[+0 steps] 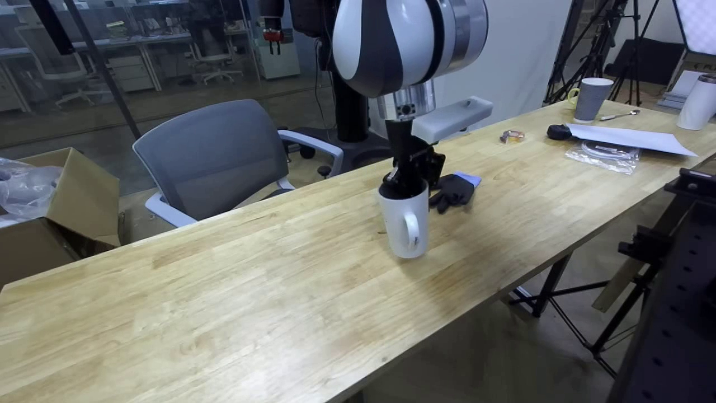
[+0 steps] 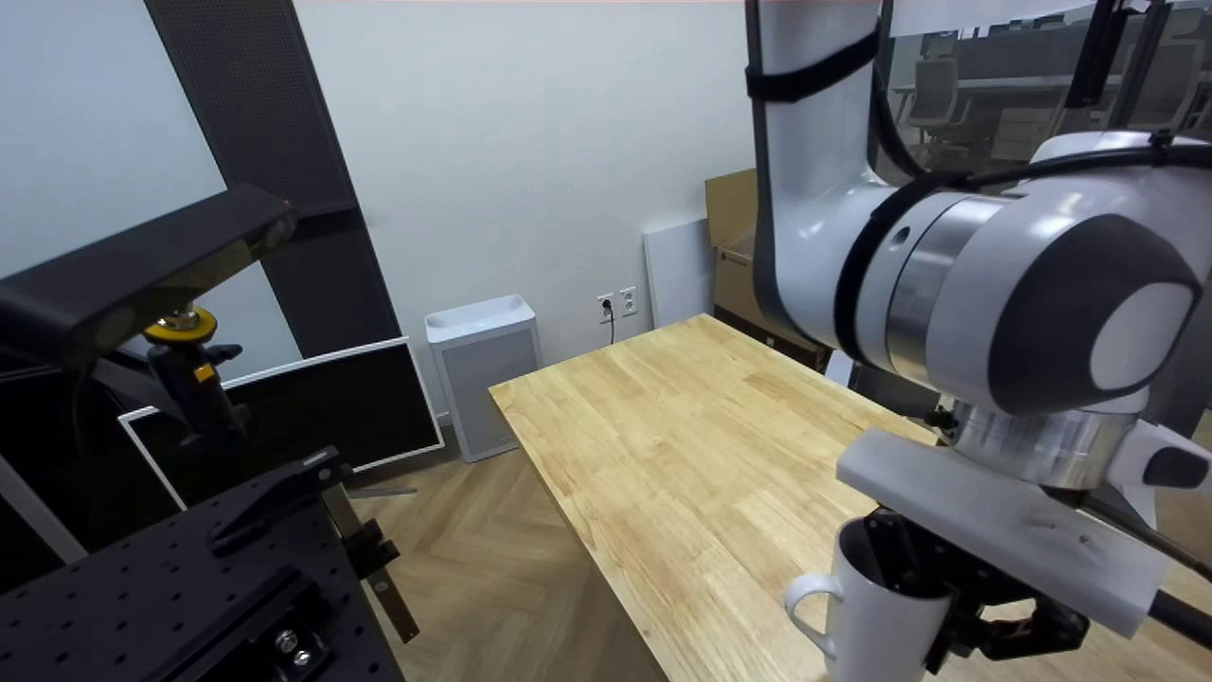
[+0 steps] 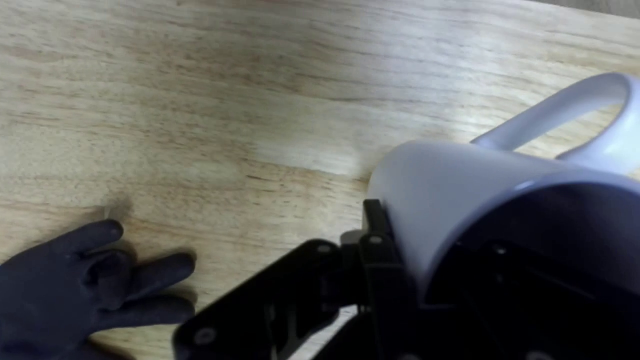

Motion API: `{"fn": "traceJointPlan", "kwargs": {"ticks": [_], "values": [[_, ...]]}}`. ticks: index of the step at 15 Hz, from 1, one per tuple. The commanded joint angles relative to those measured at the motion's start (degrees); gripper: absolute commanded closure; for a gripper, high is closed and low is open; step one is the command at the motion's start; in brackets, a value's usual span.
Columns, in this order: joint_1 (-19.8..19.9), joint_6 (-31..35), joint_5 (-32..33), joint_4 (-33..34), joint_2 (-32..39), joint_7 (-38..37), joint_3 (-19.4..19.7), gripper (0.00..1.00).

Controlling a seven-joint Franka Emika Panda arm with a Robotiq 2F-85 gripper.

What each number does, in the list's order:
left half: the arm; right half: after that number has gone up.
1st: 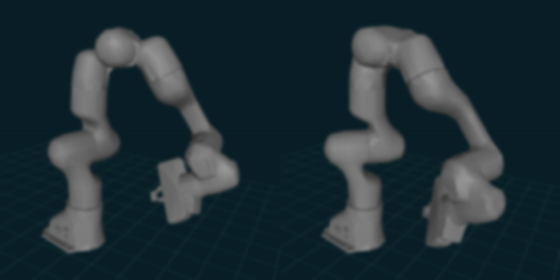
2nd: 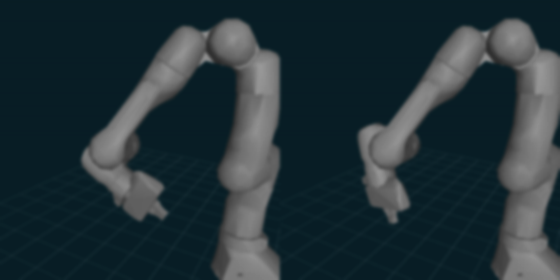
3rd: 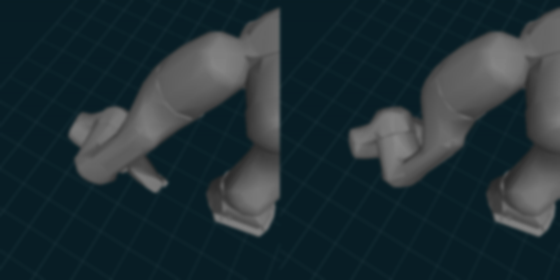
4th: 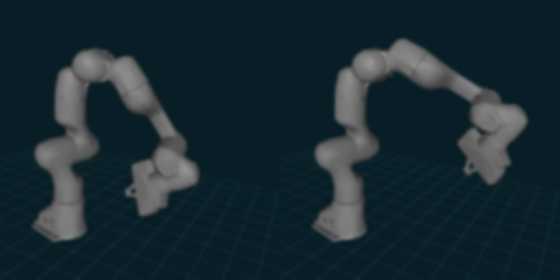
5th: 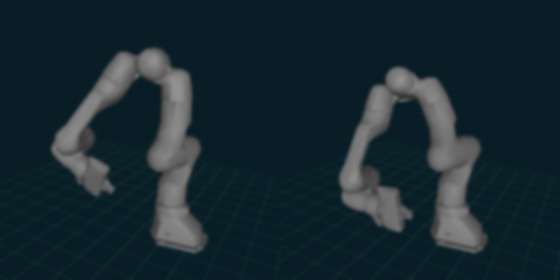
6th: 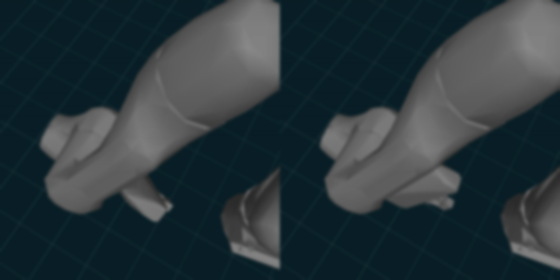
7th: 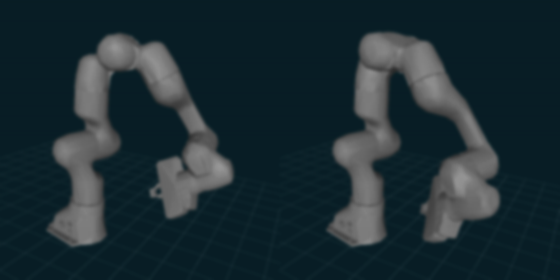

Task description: Move the cup backward near the edge of the table

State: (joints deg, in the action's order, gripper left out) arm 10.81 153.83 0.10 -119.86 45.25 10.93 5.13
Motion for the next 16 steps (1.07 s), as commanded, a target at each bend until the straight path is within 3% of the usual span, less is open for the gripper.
{"fn": "traceJointPlan", "kwargs": {"ticks": [1,9,16], "values": [[-0.8,2.5,0.5,-3.5,-2.0,-2.3,0.2,0.98],[-1.4,8.5,0.5,-4.5,-0.7,-3.7,0.9,0.98],[-0.1,9.1,0.0,-4.2,0.6,-2.8,-0.6,0.98]]}}
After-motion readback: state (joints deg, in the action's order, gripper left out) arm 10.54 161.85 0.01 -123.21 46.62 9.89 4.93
